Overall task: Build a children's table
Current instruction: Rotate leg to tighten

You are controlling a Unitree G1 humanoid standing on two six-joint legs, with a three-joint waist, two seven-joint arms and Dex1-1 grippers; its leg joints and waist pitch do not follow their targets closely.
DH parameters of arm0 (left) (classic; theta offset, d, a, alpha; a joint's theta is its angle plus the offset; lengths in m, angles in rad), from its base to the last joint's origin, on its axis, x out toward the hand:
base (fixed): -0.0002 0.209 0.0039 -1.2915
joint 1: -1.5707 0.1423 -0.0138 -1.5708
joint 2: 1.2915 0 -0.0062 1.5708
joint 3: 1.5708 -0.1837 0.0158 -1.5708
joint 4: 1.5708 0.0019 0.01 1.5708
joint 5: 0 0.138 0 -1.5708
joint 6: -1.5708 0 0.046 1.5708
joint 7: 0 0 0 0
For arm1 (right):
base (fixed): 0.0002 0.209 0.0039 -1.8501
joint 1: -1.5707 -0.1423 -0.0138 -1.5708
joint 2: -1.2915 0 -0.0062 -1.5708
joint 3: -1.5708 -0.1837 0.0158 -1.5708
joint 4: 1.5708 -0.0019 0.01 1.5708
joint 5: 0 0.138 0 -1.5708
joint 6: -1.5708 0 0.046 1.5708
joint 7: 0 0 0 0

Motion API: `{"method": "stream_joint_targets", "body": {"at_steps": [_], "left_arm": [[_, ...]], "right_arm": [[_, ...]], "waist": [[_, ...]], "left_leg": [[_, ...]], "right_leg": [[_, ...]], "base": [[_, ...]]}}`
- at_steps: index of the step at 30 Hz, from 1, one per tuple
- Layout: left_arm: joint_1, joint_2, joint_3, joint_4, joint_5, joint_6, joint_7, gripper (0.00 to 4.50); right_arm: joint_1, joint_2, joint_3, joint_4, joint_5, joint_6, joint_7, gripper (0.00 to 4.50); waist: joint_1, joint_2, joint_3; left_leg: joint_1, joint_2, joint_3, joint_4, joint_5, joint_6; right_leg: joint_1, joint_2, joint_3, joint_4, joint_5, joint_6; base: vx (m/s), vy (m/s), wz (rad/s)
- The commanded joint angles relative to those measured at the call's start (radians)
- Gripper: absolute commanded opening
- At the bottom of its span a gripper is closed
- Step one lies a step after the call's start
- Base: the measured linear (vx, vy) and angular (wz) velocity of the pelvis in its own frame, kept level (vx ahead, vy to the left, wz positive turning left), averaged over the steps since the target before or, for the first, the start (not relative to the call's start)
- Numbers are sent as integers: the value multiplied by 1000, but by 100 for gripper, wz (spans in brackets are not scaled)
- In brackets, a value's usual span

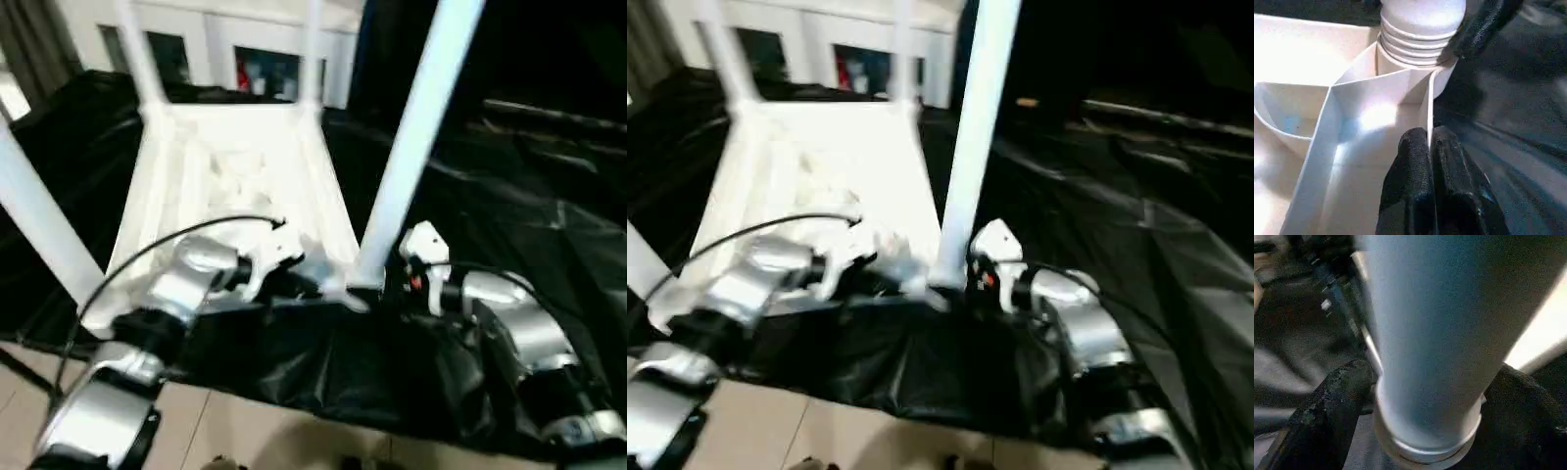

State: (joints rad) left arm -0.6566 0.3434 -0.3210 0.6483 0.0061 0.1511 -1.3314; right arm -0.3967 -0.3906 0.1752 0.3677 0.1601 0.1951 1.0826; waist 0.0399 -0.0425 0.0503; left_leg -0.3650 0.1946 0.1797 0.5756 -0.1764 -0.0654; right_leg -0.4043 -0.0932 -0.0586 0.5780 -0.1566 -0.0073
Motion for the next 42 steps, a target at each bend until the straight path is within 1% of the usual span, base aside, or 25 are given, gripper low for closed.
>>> {"method": "stream_joint_targets", "body": {"at_steps": [1, 3, 5, 8, 11, 13, 15, 16, 18, 19, 20, 21, 23, 26, 28, 31, 32, 33, 34, 35, 36, 37, 38, 40, 42], "left_arm": [[18, -11, -35, 18, 6, 6, -27, 0], [13, -15, -33, 34, 13, -6, -21, 0], [13, -15, -31, 35, 14, -8, -18, 0], [9, -15, -21, 42, 16, -14, 2, 0], [1, -17, -15, 59, 25, -22, 37, 0], [-1, -19, -12, 66, 27, -25, 53, 0], [-6, -35, 8, 81, 32, -22, 123, 0], [-7, -37, 12, 82, 32, -20, 133, 0], [-8, -47, 24, 85, 27, -12, 159, 0], [-8, -47, 24, 85, 27, -12, 159, 0], [-16, -84, 40, 95, 25, 9, 227, 0], [-16, -84, 40, 95, 25, 9, 227, 0], [-25, -142, 44, 104, 25, 25, 299, 0], [-28, -193, 40, 105, 27, 35, 344, 0], [-24, -238, 32, 94, 24, 45, 368, 0], [-14, -281, 21, 79, 27, 54, 379, 0], [-13, -281, 20, 79, 30, 53, 381, 0], [-13, -282, 18, 80, 33, 51, 383, 0], [-14, -280, 19, 84, 36, 46, 386, 0], [-14, -279, 19, 87, 39, 43, 388, 0], [-14, -275, 20, 89, 40, 39, 386, 0], [-15, -271, 21, 90, 40, 35, 383, 0], [-14, -268, 22, 90, 40, 32, 379, 0], [-10, -256, 20, 86, 42, 25, 358, 0], [-3, -232, 24, 80, 38, 8, 318, 0]], "right_arm": [[-1, -25, 6, -21, 15, 19, 31, 388], [1, -32, 7, -20, 14, 21, 41, 388], [3, -34, 8, -21, 8, 20, 42, 371], [4, -24, 12, -27, 10, 39, 34, 361], [4, -10, 7, -32, 19, 46, 18, 317], [5, -4, 5, -32, 21, 47, 11, 310], [20, 31, -4, -29, 17, 48, -46, 286], [22, 36, -5, -27, 15, 47, -56, 286], [25, 58, -12, -15, 2, 46, -108, 277], [25, 58, -12, -15, 2, 46, -108, 275], [28, 137, -37, 22, -24, 77, -272, 275], [28, 137, -37, 22, -24, 77, -272, 274], [19, 239, -77, 62, -36, 104, -468, 272], [7, 309, -100, 91, -49, 107, -598, 272], [1, 362, -100, 100, -61, 103, -666, 272], [2, 407, -76, 86, -83, 95, -695, 272], [2, 402, -65, 81, -96, 79, -692, 272], [2, 397, -56, 76, -106, 64, -688, 272], [2, 393, -53, 72, -106, 50, -679, 272], [2, 391, -52, 68, -105, 40, -670, 328], [2, 384, -59, 64, -96, 33, -655, 342], [1, 377, -62, 59, -89, 31, -642, 348], [2, 366, -66, 52, -81, 31, -627, 348], [7, 339, -64, 30, -71, 44, -582, 376], [22, 272, -46, -9, -53, 48, -464, 376]], "waist": [[1, 6, -67], [7, 8, -69], [11, 5, -69], [15, 8, -64], [15, 6, -62], [15, 4, -61], [15, -8, -59], [15, -4, -58], [12, -11, -57], [11, -9, -56], [6, -11, -54], [3, -10, -52], [-6, -11, -51], [-19, -11, -50], [-20, -9, -49], [-24, -6, -48], [-25, 4, -50], [-28, 0, -49], [-31, 3, -50], [-32, 2, -52], [-31, 12, -54], [-32, 9, -55], [-30, 18, -56], [-30, 17, -58], [-26, 18, -60]], "left_leg": [[19, 38, 3, -64, -223, 65], [12, 37, 4, -61, -163, 81], [12, 37, 6, -59, -151, 88], [17, 41, 10, -63, -214, 61], [20, 42, 10, -67, -268, 29], [21, 42, 9, -68, -276, 21], [19, 41, 9, -68, -277, 20], [19, 41, 7, -70, -285, 14], [16, 39, 6, -71, -290, 12], [16, 40, 5, -71, -294, 11], [12, 37, 3, -73, -293, 2], [13, 36, 3, -74, -303, -3], [13, 34, -3, -77, -337, -14], [15, 29, -13, -79, -381, -32], [24, 29, -11, -76, -403, -26], [24, 26, -12, -77, -421, -21], [26, 27, -12, -78, -430, -17], [24, 27, -11, -78, -433, -15], [22, 26, -10, -79, -436, -13], [22, 26, -10, -79, -432, -9], [23, 28, -8, -79, -423, -4], [20, 28, -7, -79, -417, -3], [20, 28, -6, -79, -409, -1], [16, 28, -4, -78, -394, 9], [17, 30, 0, -76, -368, 22]], "right_leg": [[40, -43, 39, -47, -124, -274], [50, -43, 36, -36, -49, -288], [52, -43, 35, -34, -39, -289], [48, -46, 34, -47, -165, -263], [43, -47, 35, -57, -265, -227], [41, -48, 35, -59, -286, -218], [38, -50, 36, -63, -322, -198], [37, -51, 35, -65, -351, -187], [38, -50, 34, -69, -382, -168], [36, -51, 35, -69, -392, -166], [34, -51, 34, -72, -420, -155], [32, -51, 33, -74, -440, -151], [32, -53, 27, -84, -525, -116], [29, -54, 18, -100, -631, -63], [18, -53, 20, -107, -633, -60], [18, -49, 17, -109, -638, -56], [17, -49, 19, -109, -615, -60], [17, -47, 19, -110, -608, -61], [19, -45, 19, -109, -590, -66], [20, -45, 19, -107, -580, -69], [18, -44, 23, -104, -536, -89], [21, -43, 24, -101, -517, -97], [23, -42, 25, -97, -484, -111], [29, -40, 26, -93, -442, -128], [31, -41, 30, -88, -396, -145]], "base": [[62, -9, 4], [31, -5, 2], [0, 0, 0], [0, 0, 0], [0, 0, 0], [0, 0, 0], [0, 0, 0], [0, 0, 0], [0, 0, 0], [0, 0, 0], [0, 0, 0], [0, 0, 0], [0, 0, 0], [0, 0, 0], [0, 0, 0], [0, 0, 0], [0, 0, 0], [0, 0, 0], [0, 0, 0], [0, 0, 0], [0, 0, 0], [0, 0, 0], [0, 0, 0], [0, 0, 0], [0, 0, 0]]}}
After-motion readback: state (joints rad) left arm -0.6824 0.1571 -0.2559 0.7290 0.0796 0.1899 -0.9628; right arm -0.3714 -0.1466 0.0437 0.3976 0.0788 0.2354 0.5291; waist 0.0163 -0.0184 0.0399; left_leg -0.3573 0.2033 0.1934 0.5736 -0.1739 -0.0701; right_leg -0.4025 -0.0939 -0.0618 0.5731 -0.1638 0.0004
